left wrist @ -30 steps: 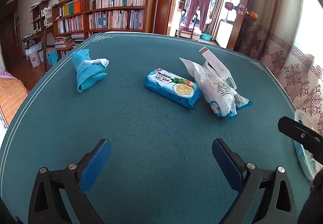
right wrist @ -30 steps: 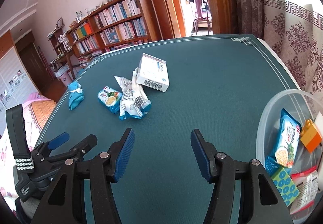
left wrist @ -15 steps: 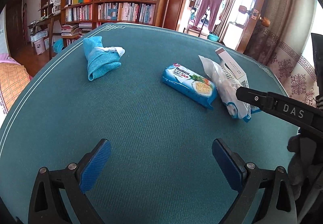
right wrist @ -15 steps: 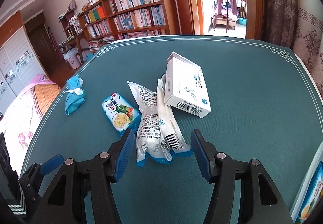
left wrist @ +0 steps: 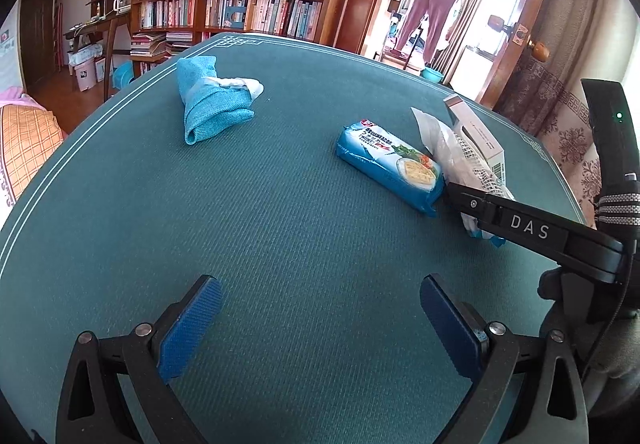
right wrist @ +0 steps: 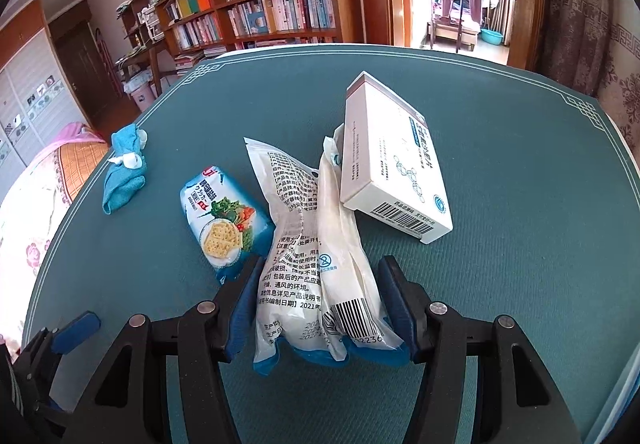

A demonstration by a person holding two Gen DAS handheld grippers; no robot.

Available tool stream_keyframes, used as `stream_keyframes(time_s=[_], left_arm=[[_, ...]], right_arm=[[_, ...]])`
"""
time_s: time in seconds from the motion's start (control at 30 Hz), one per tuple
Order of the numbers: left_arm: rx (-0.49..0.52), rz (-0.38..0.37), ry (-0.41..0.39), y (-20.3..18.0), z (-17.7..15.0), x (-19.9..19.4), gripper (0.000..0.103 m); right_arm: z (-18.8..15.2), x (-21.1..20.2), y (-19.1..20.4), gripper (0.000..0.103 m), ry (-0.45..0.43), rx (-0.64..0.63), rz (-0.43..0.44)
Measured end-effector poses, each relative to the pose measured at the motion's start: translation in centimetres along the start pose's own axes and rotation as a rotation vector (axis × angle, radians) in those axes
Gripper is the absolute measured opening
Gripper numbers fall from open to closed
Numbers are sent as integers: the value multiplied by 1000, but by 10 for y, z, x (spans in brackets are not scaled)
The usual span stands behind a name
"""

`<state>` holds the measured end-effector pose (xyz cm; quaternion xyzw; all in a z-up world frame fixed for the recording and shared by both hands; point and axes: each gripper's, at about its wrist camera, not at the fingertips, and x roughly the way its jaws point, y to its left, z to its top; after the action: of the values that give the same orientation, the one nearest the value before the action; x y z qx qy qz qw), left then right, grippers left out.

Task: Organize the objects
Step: 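Grasp the white-blue snack bag with the right tool, then grasp the blue cracker pack with the left tool while the right tool holds the snack bag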

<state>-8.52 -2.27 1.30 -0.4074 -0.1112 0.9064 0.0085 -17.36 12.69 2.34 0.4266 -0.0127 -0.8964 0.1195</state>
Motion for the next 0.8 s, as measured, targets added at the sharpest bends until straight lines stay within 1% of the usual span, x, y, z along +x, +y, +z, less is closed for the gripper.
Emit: stream_keyframes(time_s=[0.1,0.17,0.43,0.53,0.6,0.8], left_arm=[[3,0,0,0,0,0,102],[1,0,1,0,0,0,102],[-33,8,-11,6,0,-2,102],[-57,8,-15,10,1,-2,102],[-57,9,-17,10,1,-2,102],[-52,12,-22,10,2,-2,102]], right_arm=[[-2,0,3,59,-1,-9,0],[-3,0,6,55,2,-25,9],[-20,-11,25,54,17,-126,58],[-29,-17,25,54,25,-119,75],[-35,-21,23,54,25,-106,81],[-57,-41,9,54,18,-61,62]])
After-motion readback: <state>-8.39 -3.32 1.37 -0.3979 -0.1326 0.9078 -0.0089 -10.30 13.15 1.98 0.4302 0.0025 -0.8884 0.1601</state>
